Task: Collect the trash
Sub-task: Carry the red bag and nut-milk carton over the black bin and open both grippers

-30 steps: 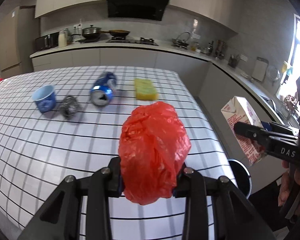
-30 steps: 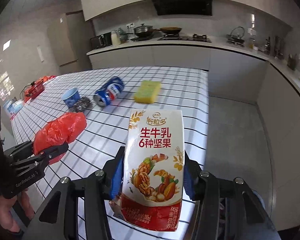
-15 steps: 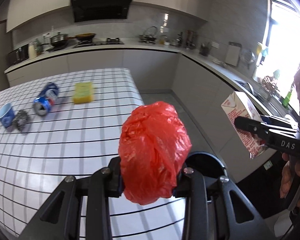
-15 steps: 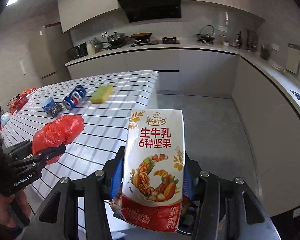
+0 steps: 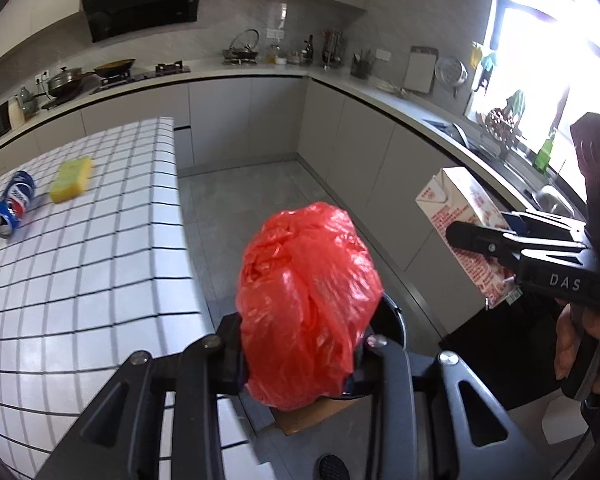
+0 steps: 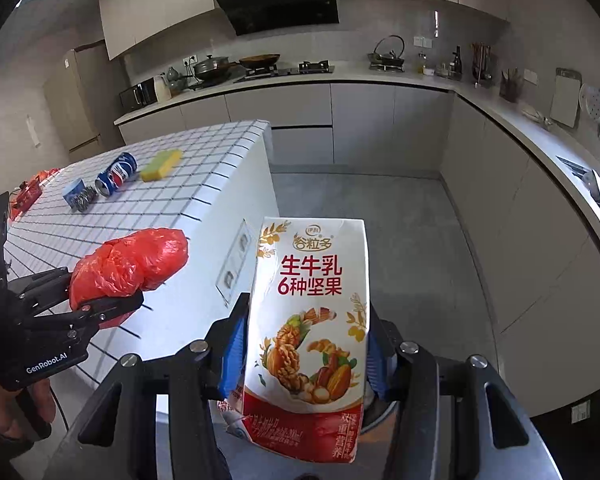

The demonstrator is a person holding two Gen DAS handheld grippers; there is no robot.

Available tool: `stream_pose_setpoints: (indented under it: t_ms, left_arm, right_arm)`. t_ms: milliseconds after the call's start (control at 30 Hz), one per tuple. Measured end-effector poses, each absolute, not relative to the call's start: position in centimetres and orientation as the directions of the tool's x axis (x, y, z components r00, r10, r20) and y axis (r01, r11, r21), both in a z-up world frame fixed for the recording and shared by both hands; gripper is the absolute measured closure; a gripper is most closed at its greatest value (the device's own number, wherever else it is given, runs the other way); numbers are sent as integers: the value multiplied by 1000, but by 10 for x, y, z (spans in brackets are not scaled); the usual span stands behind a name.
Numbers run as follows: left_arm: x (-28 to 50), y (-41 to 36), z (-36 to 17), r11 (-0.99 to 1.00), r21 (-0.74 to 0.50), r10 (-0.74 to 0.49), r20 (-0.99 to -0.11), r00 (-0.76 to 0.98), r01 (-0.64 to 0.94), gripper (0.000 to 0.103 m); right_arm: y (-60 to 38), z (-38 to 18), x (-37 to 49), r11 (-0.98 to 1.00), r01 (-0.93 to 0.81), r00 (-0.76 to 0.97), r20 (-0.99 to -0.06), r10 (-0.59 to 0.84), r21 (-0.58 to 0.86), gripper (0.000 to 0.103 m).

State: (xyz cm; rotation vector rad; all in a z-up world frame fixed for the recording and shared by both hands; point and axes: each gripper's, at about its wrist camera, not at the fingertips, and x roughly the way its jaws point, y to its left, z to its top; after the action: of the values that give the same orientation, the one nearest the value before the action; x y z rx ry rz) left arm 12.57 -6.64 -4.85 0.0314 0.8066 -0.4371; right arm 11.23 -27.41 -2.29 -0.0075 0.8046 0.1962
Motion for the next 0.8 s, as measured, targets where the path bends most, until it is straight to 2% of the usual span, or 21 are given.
stream_pose_setpoints:
  t_ms: [467, 800]
  left_arm:
    - [117, -126, -96, 922, -141, -331, -766, 550, 360, 68]
    - [129, -151, -160, 933, -151, -298, -833, 467, 326, 68]
  right_arm:
    - [-331, -79, 114, 962, -263, 587, -780, 217, 70, 51]
    - [-341, -166, 139, 920, -386, 443, -862, 247, 66, 51]
